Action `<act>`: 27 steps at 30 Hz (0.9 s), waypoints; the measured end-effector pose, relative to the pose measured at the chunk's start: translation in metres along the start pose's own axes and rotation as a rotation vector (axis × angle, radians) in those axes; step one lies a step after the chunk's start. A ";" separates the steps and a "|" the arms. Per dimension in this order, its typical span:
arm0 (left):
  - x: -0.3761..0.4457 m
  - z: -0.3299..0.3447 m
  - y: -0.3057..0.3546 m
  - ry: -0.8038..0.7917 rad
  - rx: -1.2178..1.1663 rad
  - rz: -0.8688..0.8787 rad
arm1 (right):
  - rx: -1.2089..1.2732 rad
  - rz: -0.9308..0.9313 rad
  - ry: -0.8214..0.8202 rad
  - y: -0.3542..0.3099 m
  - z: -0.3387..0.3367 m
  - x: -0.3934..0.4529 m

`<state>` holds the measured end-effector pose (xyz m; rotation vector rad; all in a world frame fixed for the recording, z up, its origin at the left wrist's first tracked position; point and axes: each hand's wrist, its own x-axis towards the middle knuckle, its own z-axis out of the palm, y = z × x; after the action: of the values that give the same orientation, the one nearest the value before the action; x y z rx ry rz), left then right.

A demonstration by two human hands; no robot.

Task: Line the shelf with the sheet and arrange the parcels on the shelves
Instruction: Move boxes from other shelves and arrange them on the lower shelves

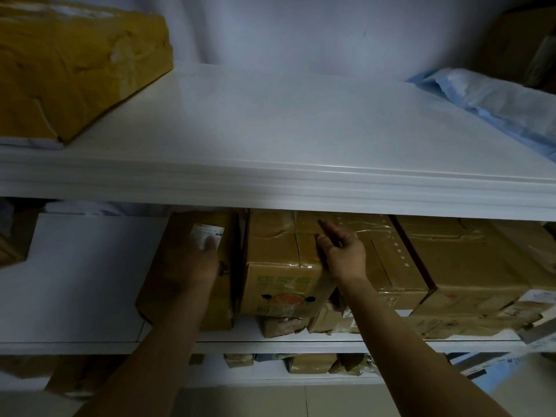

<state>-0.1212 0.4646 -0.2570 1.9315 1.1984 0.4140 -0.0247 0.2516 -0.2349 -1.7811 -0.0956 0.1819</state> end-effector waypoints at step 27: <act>0.005 -0.020 -0.076 -0.197 0.249 -0.087 | -0.857 -0.279 0.152 -0.037 0.017 -0.019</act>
<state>-0.1768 0.4950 -0.3037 2.0653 1.2446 0.0270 -0.0454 0.2726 -0.2007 -2.5959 -0.3506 -0.2368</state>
